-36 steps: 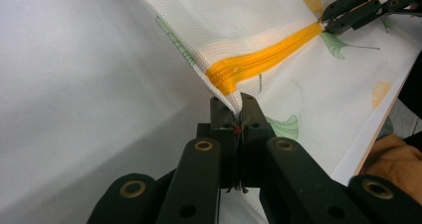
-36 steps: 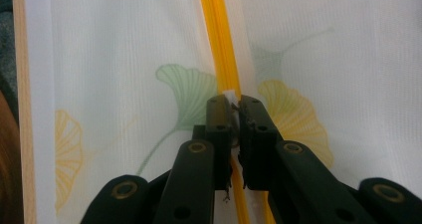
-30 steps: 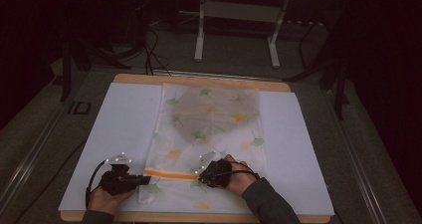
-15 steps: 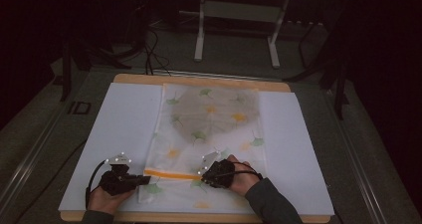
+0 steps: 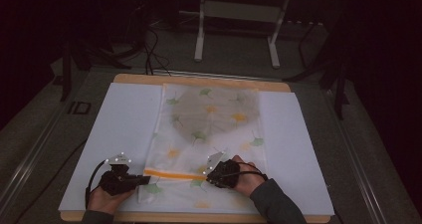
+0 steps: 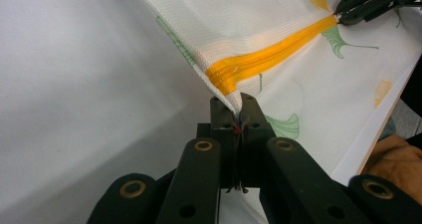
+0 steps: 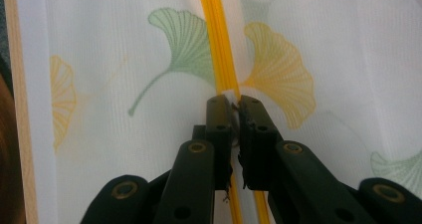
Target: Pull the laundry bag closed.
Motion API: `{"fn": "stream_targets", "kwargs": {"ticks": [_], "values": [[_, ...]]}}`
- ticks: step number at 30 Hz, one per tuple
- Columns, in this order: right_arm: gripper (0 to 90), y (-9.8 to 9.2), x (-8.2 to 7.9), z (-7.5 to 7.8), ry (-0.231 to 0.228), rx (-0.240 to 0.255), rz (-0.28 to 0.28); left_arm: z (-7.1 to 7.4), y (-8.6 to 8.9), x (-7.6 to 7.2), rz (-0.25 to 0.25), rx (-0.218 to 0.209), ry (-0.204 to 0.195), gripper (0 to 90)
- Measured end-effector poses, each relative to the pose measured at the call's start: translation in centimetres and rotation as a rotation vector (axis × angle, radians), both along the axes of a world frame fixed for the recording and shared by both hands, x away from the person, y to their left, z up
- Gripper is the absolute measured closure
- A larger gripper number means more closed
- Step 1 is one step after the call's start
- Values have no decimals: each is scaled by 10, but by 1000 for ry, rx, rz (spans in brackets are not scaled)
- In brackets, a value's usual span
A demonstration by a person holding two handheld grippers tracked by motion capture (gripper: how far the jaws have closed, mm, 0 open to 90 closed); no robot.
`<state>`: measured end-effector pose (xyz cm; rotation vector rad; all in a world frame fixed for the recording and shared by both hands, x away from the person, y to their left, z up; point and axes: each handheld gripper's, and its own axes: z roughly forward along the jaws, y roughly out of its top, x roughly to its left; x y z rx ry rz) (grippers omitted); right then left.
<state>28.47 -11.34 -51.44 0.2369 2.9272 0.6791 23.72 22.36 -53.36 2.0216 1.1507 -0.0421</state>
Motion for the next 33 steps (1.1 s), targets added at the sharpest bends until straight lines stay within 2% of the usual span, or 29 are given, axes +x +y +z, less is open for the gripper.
{"fn": "stream_targets", "kwargs": {"ticks": [33], "values": [[843, -26, -1, 3, -2, -41, -32, 0, 1, 0, 1, 3, -4, 883]]}}
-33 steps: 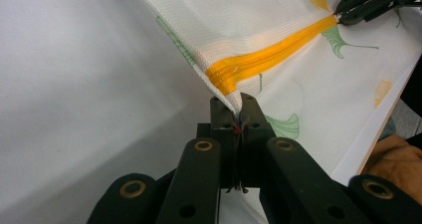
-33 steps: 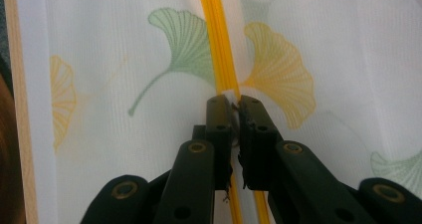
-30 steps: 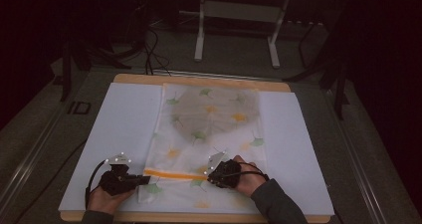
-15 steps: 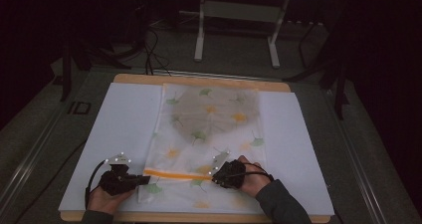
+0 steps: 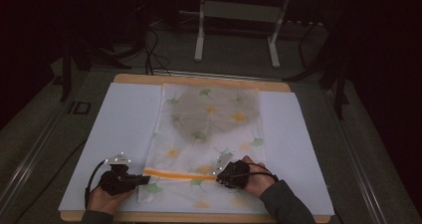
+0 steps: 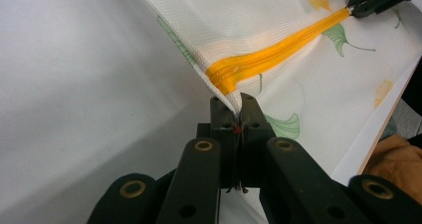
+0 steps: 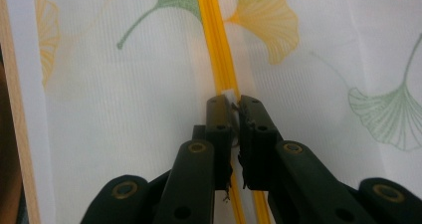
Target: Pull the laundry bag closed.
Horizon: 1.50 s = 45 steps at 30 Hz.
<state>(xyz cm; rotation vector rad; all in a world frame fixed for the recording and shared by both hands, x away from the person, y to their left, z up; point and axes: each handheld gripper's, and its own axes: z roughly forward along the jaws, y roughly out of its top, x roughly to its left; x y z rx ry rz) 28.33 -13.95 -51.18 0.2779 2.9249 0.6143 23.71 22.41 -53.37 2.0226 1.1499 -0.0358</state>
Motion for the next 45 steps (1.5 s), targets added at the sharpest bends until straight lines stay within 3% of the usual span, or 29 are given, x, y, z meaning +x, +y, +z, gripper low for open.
{"fn": "stream_targets", "kwargs": {"ticks": [45], "values": [[843, -30, 2, 2, 17, -23, -41, 0, 1, 0, 5, 5, -4, 884]]}}
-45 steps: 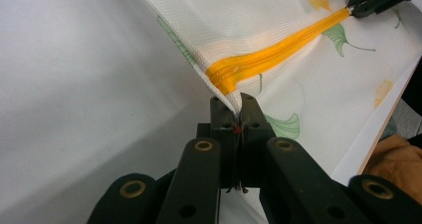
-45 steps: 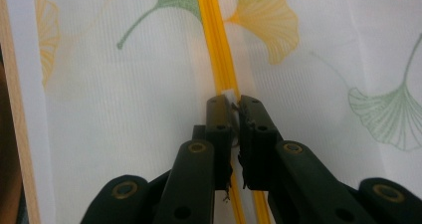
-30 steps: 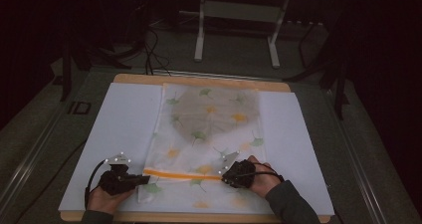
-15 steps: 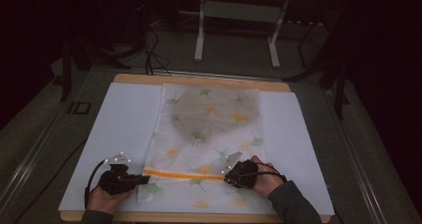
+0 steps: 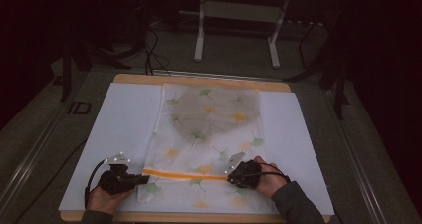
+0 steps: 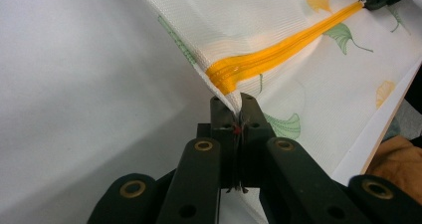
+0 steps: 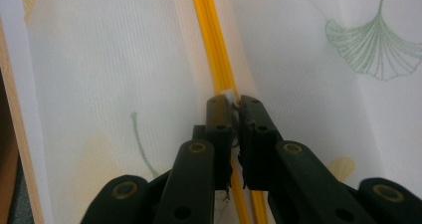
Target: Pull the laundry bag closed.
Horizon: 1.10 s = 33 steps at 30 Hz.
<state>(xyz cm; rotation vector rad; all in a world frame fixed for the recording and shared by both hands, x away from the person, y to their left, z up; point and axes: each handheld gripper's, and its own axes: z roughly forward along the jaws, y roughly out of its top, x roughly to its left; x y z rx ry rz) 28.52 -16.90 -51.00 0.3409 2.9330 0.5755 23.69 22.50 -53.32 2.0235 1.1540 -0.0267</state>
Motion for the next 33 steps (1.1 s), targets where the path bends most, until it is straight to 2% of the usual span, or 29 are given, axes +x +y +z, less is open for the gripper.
{"fn": "stream_targets", "kwargs": {"ticks": [33], "values": [[843, -31, -2, 2, 2, -44, -36, 0, 1, 0, 6, 4, -2, 884]]}}
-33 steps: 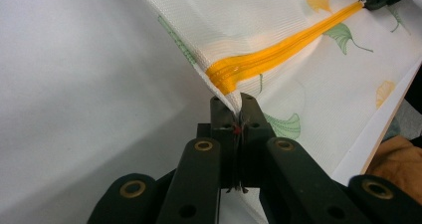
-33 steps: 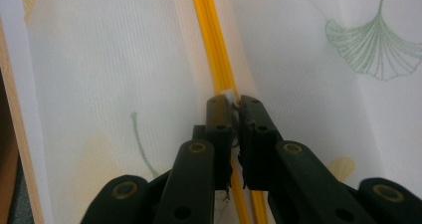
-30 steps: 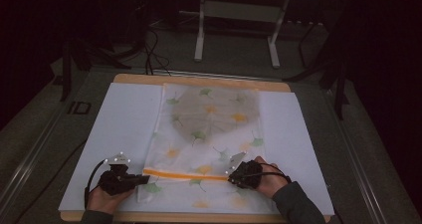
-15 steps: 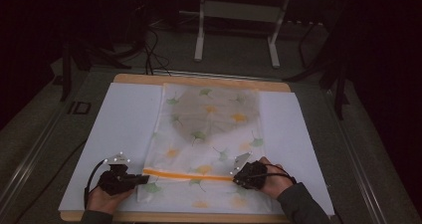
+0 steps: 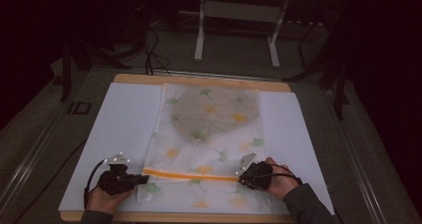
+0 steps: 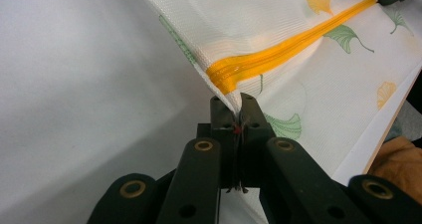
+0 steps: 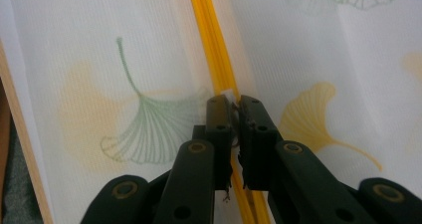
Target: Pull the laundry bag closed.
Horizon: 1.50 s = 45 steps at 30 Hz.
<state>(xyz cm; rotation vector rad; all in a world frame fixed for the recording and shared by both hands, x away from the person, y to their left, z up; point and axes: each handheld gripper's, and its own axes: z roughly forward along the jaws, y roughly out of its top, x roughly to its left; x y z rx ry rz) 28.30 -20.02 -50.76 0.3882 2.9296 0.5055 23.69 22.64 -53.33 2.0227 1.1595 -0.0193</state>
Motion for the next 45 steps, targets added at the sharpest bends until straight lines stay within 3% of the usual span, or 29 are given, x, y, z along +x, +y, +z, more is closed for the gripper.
{"fn": "stream_targets", "kwargs": {"ticks": [22, 45], "values": [[843, -28, -1, 3, -1, -54, -29, 0, 1, 0, 6, -1, 3, 883], [843, -59, -4, 7, 20, -39, -73, -2, -2, -3, -5, 4, 14, 883]]}}
